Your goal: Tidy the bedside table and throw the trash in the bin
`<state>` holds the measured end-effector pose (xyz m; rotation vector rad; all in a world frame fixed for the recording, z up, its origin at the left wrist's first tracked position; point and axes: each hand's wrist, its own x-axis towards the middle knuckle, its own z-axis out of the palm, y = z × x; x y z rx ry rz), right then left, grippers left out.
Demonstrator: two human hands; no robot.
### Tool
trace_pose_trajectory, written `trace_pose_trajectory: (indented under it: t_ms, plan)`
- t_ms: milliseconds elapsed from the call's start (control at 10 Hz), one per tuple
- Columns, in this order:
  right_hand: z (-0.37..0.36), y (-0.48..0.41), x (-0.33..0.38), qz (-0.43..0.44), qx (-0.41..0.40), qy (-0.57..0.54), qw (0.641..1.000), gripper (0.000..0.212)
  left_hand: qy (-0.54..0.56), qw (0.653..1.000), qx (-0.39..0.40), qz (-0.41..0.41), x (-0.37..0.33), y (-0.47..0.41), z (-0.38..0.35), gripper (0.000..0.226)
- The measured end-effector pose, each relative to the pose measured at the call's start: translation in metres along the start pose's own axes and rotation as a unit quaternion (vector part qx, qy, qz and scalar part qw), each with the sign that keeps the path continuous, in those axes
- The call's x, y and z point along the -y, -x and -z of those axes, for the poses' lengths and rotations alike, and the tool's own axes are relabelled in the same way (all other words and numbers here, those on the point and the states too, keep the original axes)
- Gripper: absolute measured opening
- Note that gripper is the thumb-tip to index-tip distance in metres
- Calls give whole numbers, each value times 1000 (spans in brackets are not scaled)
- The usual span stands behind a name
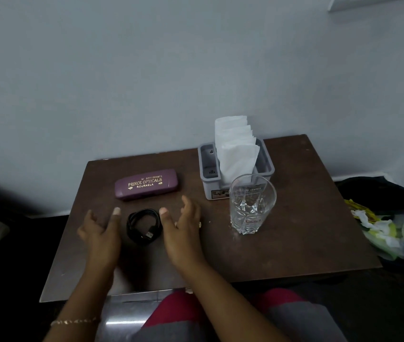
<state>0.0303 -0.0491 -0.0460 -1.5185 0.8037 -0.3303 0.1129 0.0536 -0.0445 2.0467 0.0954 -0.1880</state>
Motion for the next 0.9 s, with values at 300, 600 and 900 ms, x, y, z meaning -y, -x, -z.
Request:
trace_pose_trajectory:
  t_ms: [300, 600, 900]
  plan:
    - [-4, -42, 23, -31, 57, 73, 995, 71, 60, 997, 51, -25, -6, -45, -10, 41]
    - [8, -45, 15, -25, 47, 58, 997, 66, 87, 988, 109, -67, -20, -36, -26, 22]
    - [9, -44, 8, -24, 32, 28, 999, 70, 63, 991, 106, -52, -18, -36, -25, 40]
